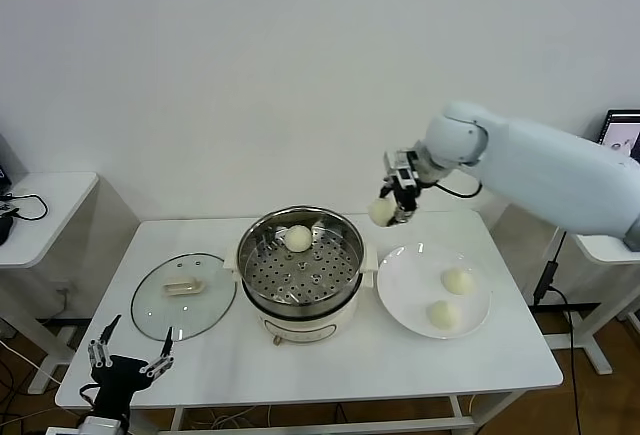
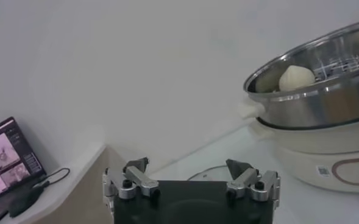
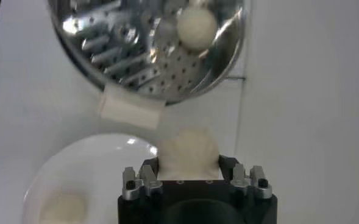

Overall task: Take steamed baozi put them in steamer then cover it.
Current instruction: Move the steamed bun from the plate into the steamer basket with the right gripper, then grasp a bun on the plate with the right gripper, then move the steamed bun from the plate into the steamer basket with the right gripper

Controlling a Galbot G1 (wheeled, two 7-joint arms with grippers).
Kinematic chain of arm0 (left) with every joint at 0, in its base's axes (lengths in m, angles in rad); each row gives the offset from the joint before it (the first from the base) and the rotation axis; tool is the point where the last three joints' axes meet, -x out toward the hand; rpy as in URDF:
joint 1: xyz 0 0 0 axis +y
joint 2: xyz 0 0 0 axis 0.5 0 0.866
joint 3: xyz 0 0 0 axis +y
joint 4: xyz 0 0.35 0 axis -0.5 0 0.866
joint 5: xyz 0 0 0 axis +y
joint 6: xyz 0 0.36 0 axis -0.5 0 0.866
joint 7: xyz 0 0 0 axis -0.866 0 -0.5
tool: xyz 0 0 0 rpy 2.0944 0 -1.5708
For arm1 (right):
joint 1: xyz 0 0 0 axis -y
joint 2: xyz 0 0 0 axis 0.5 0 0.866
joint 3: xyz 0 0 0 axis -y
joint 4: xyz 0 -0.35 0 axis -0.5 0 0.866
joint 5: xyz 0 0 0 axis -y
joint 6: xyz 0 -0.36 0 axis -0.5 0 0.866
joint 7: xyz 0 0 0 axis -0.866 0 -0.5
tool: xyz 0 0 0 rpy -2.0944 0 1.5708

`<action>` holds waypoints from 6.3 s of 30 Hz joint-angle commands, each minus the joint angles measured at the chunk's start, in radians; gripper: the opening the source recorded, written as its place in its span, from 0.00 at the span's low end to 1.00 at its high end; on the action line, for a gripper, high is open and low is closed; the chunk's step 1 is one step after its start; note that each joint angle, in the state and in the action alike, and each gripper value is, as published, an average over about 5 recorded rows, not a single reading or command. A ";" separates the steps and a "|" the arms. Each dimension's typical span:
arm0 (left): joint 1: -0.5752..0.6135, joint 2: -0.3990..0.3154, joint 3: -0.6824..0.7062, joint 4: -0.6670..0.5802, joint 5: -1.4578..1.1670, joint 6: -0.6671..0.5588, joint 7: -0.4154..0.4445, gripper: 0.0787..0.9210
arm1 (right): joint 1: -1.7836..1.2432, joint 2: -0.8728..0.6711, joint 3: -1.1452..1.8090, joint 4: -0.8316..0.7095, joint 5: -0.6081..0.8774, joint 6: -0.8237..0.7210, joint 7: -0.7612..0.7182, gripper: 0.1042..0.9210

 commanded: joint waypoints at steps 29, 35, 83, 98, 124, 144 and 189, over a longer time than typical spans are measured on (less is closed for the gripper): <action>-0.018 -0.008 -0.018 -0.011 -0.009 0.002 0.004 0.88 | -0.248 0.483 0.019 -0.299 0.142 -0.240 0.173 0.63; -0.018 -0.005 -0.018 -0.011 -0.009 0.002 0.004 0.88 | -0.256 0.494 0.026 -0.326 0.134 -0.239 0.175 0.63; -0.021 0.038 0.003 0.001 -0.003 0.005 0.010 0.88 | -0.129 -0.510 -0.014 0.241 -0.306 0.115 -0.158 0.88; -0.015 0.018 0.006 0.005 0.009 0.012 0.012 0.88 | -0.540 -0.489 0.251 0.172 -0.453 0.164 -0.132 0.88; -0.005 -0.004 -0.007 0.007 0.018 0.011 0.011 0.88 | -0.667 -0.276 0.336 -0.042 -0.498 0.154 -0.085 0.87; -0.009 -0.008 -0.005 0.005 0.018 0.011 0.010 0.88 | -0.632 -0.303 0.338 -0.028 -0.482 0.133 -0.102 0.59; 0.001 0.003 -0.058 -0.011 0.003 0.009 0.012 0.88 | -0.101 0.207 0.012 -0.034 -0.140 0.293 -0.016 0.59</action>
